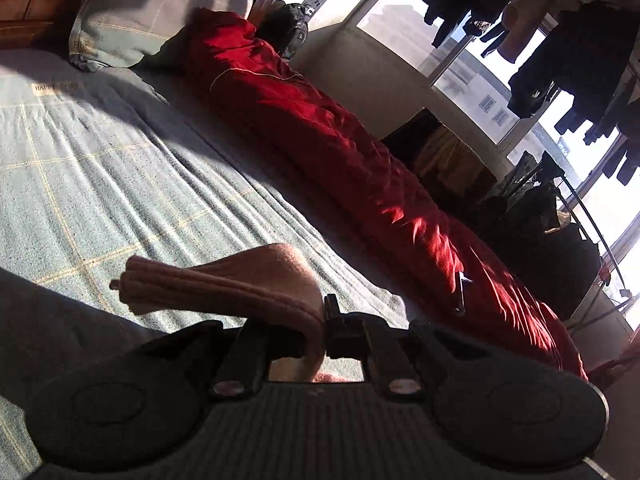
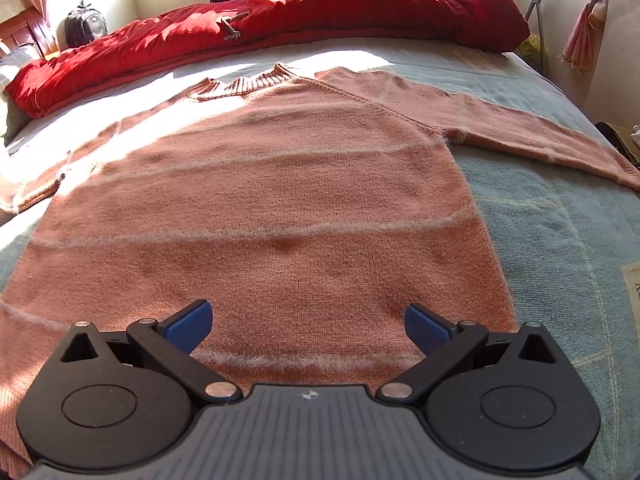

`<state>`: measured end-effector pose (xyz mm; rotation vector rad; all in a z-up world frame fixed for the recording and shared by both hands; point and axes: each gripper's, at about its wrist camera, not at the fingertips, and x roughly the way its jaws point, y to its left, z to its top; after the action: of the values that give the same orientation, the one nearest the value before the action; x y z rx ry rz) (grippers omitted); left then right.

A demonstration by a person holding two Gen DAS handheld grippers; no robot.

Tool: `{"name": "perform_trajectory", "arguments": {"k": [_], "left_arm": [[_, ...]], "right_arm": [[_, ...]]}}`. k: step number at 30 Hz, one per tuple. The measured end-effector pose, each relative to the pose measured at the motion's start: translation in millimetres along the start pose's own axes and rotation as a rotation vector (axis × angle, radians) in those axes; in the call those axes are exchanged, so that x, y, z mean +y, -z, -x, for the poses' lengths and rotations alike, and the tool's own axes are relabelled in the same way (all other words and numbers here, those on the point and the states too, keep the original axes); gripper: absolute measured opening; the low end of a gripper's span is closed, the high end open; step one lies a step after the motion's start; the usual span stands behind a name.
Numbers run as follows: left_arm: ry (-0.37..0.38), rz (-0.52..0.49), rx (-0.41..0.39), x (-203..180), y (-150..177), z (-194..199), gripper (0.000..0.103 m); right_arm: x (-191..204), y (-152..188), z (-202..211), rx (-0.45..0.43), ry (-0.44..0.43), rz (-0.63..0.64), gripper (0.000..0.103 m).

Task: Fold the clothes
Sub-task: 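Lift the gripped sleeve and carry it across the sweater body with the left tool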

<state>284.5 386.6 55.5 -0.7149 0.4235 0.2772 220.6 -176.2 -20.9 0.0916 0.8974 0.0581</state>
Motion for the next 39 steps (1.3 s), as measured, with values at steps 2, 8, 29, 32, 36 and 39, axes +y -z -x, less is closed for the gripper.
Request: {"name": "perform_trajectory", "arguments": {"k": [2, 8, 29, 32, 36, 39], "left_arm": [[0.043, -0.028, 0.009, -23, 0, -6, 0.006], [0.179, -0.100, 0.038, -86, 6, -26, 0.006], [0.497, -0.194, 0.176, -225, 73, -70, 0.006], [0.519, -0.215, 0.194, -239, 85, -77, 0.006], [0.533, -0.249, 0.229, -254, 105, -88, 0.006], [0.526, -0.268, 0.266, -262, 126, -101, 0.006]], "right_arm": [[-2, 1, 3, -0.012, -0.003, -0.004, 0.103], [-7, 3, 10, -0.031, 0.011, -0.007, 0.103], [-27, 7, 17, -0.037, 0.045, -0.052, 0.103], [-26, 6, 18, -0.037, 0.049, -0.044, 0.103], [-26, 3, 19, -0.038, 0.057, -0.041, 0.103], [-25, 2, 19, -0.036, 0.065, -0.036, 0.103]]}}
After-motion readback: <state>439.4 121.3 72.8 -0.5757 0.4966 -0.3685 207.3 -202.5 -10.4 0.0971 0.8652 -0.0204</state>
